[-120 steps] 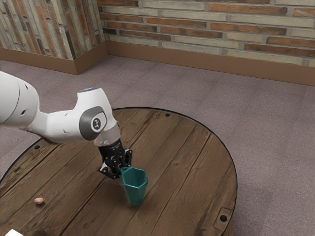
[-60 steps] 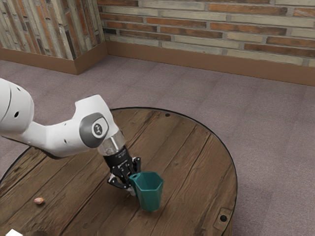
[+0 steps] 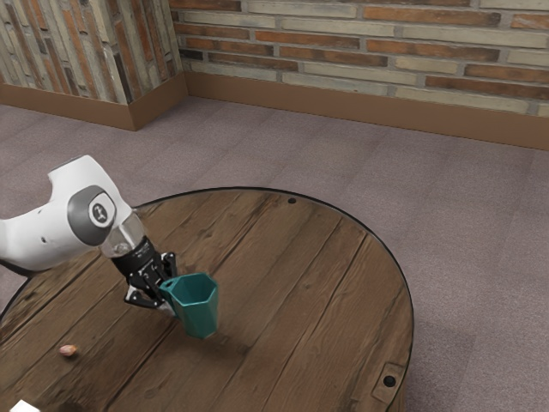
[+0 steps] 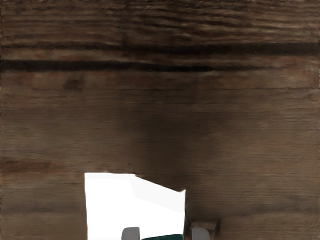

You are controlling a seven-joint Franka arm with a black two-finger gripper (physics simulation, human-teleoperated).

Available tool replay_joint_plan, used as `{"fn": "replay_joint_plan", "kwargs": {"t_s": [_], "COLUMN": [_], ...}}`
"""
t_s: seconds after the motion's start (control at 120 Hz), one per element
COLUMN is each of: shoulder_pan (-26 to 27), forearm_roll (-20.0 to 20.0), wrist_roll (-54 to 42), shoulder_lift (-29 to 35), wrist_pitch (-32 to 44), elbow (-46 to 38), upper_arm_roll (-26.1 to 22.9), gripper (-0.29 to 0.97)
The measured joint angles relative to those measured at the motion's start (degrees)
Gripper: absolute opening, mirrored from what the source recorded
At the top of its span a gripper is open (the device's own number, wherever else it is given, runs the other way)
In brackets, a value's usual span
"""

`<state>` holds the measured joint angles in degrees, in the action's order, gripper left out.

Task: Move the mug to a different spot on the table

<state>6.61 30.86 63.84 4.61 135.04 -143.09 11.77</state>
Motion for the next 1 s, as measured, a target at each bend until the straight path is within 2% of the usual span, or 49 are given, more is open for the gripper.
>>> {"fn": "replay_joint_plan", "kwargs": {"t_s": [0.3,0.458,0.533,1.0], "shoulder_pan": [-6.06,-9.26,-9.37,-11.87], "forearm_roll": [-0.45,-0.51,-0.50,0.11], "wrist_roll": [-4.90,-8.15,-9.65,-17.64], "shoulder_lift": [-0.96,-4.73,-6.38,-11.83], "wrist_pitch": [0.26,0.32,0.33,1.23], "elbow": [0.86,3.63,4.93,8.14], "upper_arm_roll": [0.24,-0.21,0.91,0.70], "gripper": [-0.06,-0.06,-0.06,-0.06]}}
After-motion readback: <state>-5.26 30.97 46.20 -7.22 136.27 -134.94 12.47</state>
